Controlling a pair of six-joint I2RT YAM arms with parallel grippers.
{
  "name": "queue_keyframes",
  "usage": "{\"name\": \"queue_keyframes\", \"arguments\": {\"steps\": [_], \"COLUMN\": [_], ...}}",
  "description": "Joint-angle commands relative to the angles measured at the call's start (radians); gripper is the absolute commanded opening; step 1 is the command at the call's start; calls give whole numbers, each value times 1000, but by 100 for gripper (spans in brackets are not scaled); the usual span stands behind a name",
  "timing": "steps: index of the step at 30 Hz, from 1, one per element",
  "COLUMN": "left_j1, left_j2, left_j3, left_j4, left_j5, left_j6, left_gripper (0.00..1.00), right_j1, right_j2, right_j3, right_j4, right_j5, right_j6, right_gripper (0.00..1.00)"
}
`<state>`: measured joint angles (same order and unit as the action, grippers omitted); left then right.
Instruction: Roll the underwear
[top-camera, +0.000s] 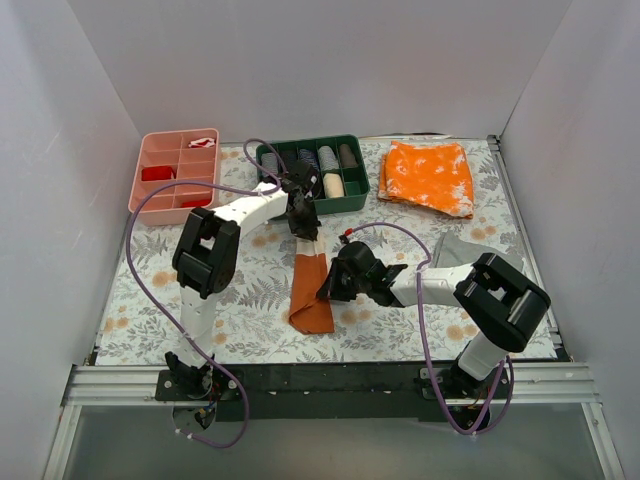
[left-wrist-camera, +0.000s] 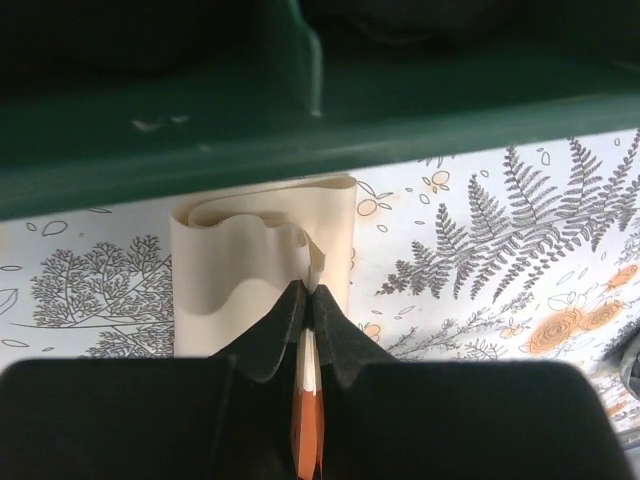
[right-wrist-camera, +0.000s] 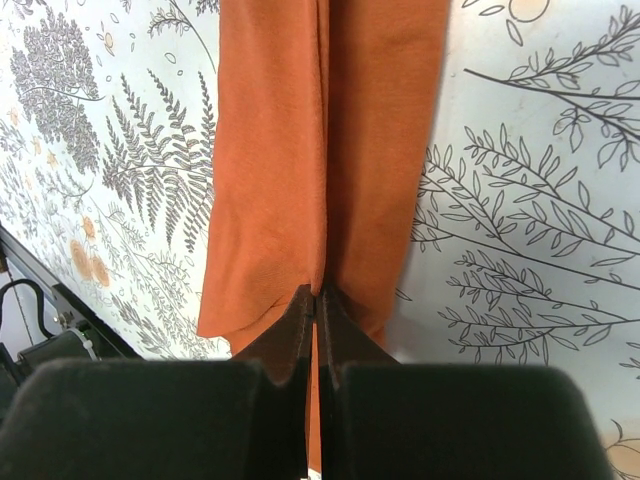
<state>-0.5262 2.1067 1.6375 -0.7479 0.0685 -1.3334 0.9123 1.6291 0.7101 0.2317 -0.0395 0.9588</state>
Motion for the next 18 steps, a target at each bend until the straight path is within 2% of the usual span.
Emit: {"name": "queue_keyframes", "arguments": {"steps": [1,15,18], "left_j1": [-5,-18,-18], "left_j2": [-33,10,16], "left_j3": [44,70,68], "left_j4": [62,53,51], "left_j5": [16,40,47], "left_j6": [14,42,48], "left_gripper": [0,1,4], "right_j1": [17,23,23], "right_j2": [-32,8,-9], "right_j3": [-14,-12,-12], "right_j4": [-11,-20,-26], "right_j5": [-16,-36,-22], "right_j6": [9,37,34], "right_gripper": [1,1,8]}}
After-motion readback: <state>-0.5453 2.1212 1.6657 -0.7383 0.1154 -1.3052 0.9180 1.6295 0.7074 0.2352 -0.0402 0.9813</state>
